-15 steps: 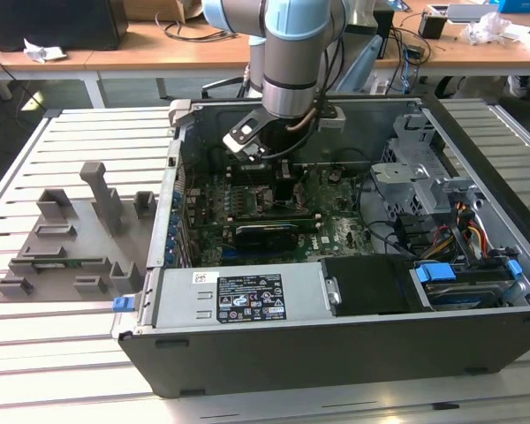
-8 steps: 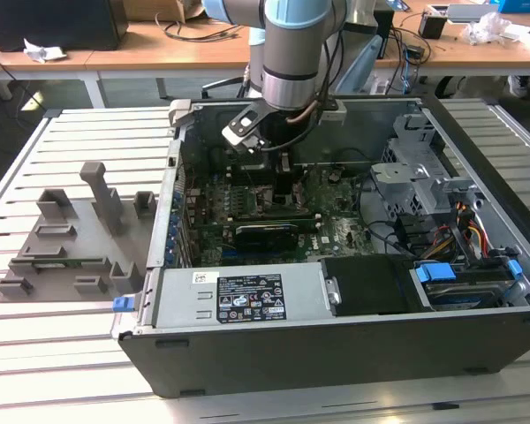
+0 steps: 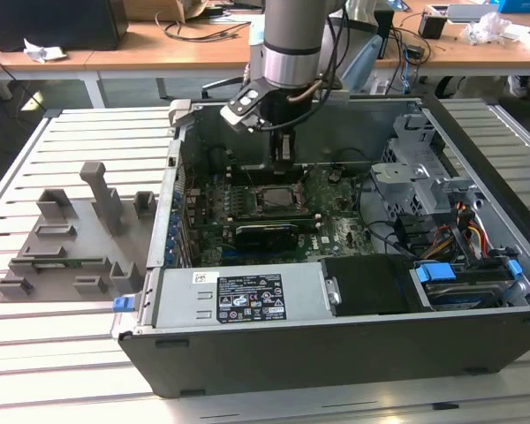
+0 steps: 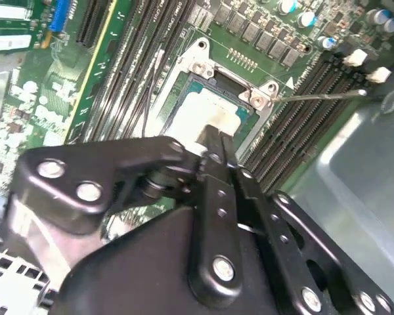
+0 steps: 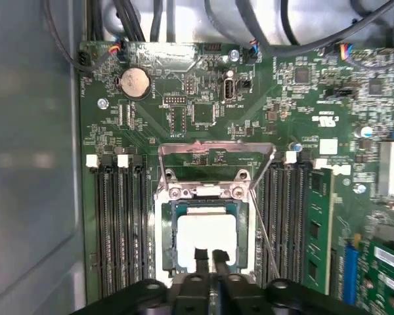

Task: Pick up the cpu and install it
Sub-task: 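Place the cpu into insertion slot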

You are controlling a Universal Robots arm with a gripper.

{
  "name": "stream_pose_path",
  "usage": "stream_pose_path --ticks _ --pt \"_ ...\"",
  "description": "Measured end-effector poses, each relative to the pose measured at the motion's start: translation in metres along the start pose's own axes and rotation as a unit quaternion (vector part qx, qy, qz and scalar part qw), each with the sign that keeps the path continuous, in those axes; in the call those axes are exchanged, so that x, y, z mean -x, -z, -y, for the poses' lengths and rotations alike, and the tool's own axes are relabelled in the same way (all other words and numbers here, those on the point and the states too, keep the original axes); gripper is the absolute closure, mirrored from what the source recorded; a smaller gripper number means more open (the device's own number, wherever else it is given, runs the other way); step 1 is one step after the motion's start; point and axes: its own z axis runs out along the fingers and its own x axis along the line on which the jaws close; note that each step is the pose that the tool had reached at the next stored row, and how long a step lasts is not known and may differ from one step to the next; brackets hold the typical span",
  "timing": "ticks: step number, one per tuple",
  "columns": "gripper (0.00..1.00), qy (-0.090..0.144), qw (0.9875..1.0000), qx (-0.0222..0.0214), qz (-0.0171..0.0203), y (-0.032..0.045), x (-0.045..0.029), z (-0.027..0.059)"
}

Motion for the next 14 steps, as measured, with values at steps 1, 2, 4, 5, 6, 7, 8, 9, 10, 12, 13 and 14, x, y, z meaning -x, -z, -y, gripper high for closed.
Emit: stream_pose_path --ticks 1,2,4,5,6,7,8,9,10,12,13,14 --pt "0.89 0.000 1.0000 -0.0001 0.0001 0.0073 0.0005 0.0004" --pt "0.89 0.000 1.0000 0.0000 0.0001 0.0118 0.0007 0.0007" --pt "0.89 0.000 1.0000 0.0000 0.0000 0.0295 0.0017 0.0016" --pt "0.89 0.000 1.0000 0.0000 0.0001 0.0394 0.0023 0.0022" --pt "0.89 0.000 1.0000 0.0000 0.0000 0.0470 0.0027 0.0026" --pt "0.89 0.000 1.0000 0.0000 0.0001 0.0510 0.0030 0.0028" --pt "0.89 0.000 1.0000 0.0000 0.0001 0.0525 0.0031 0.0029" --pt "0.89 0.000 1.0000 0.0000 0.0000 0.0524 0.0031 0.0029" --pt "0.89 0.000 1.0000 0.0000 0.0000 0.0524 0.0030 0.0029" --pt "0.89 0.000 1.0000 0.0000 0.0000 0.0525 0.0031 0.0029" --pt "0.89 0.000 1.0000 0.0000 -0.0001 0.0525 0.0031 0.0029" --pt "0.89 0.000 1.0000 0.0000 -0.0001 0.0525 0.0031 0.0029"
